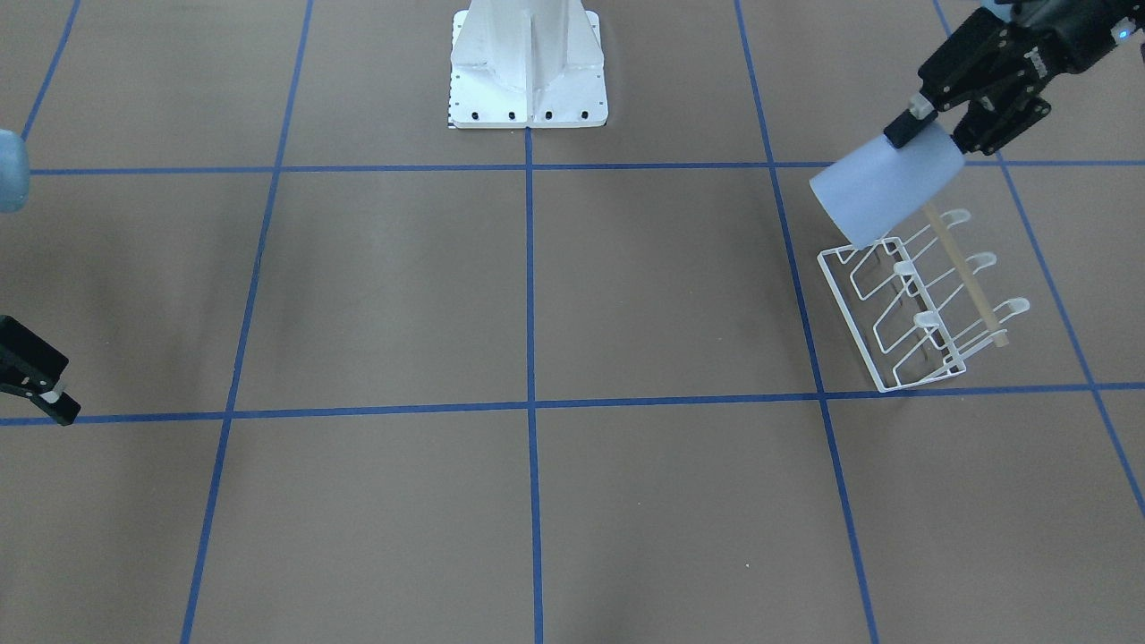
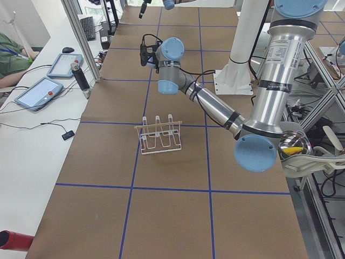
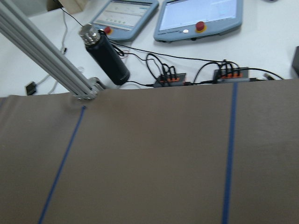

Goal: Hang cup on cup holder
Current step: 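Open and withdraw the right gripper while the left gripper carries the cup toward the rack, then lower the cup with the left gripper onto a hook of the wire rack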

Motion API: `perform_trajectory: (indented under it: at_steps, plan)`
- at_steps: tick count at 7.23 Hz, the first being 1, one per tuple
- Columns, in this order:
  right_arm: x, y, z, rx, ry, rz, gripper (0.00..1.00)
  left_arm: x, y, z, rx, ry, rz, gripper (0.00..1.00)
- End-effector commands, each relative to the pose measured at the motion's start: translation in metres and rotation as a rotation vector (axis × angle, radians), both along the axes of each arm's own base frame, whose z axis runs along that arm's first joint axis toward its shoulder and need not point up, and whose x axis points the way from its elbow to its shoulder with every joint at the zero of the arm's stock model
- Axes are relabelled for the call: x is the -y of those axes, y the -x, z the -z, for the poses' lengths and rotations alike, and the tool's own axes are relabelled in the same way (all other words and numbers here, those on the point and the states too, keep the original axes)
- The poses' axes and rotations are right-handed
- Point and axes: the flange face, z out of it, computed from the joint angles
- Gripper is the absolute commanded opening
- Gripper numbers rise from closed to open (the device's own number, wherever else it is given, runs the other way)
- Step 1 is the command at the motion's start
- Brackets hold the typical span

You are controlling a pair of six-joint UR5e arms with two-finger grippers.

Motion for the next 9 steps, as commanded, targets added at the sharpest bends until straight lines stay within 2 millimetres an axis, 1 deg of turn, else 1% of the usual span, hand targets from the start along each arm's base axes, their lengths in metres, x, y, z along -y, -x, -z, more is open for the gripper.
perform_trajectory:
  at_steps: [1,2,4,5,6,7,8,9]
  plan:
    - [-0.005,-0.004,-0.032,-0.137,0.144,0.128,1.00,0.028,0.004,-0.032,0.231,0.018,-0.048,0.00]
    - [-0.009,-0.007,-0.034,-0.189,0.191,0.168,1.00,0.043,0.002,-0.029,0.334,0.006,-0.043,0.00]
    - [-0.015,-0.002,-0.046,-0.238,0.320,0.200,1.00,0.073,-0.010,-0.006,0.516,0.007,-0.059,0.00]
    - [-0.017,0.000,-0.048,-0.241,0.323,0.211,1.00,0.091,-0.018,-0.003,0.616,-0.011,-0.072,0.00]
    - [-0.018,0.004,-0.052,-0.243,0.330,0.220,1.00,0.108,-0.024,-0.020,0.668,-0.001,-0.085,0.00]
    - [-0.020,0.011,-0.057,-0.242,0.340,0.234,1.00,0.119,-0.032,-0.039,0.691,0.001,-0.126,0.00]
    - [-0.019,0.013,-0.055,-0.240,0.340,0.237,1.00,0.124,-0.041,-0.053,0.701,0.012,-0.150,0.00]
    - [-0.020,0.014,-0.057,-0.237,0.347,0.239,1.00,0.124,-0.057,-0.060,0.706,0.020,-0.178,0.00]
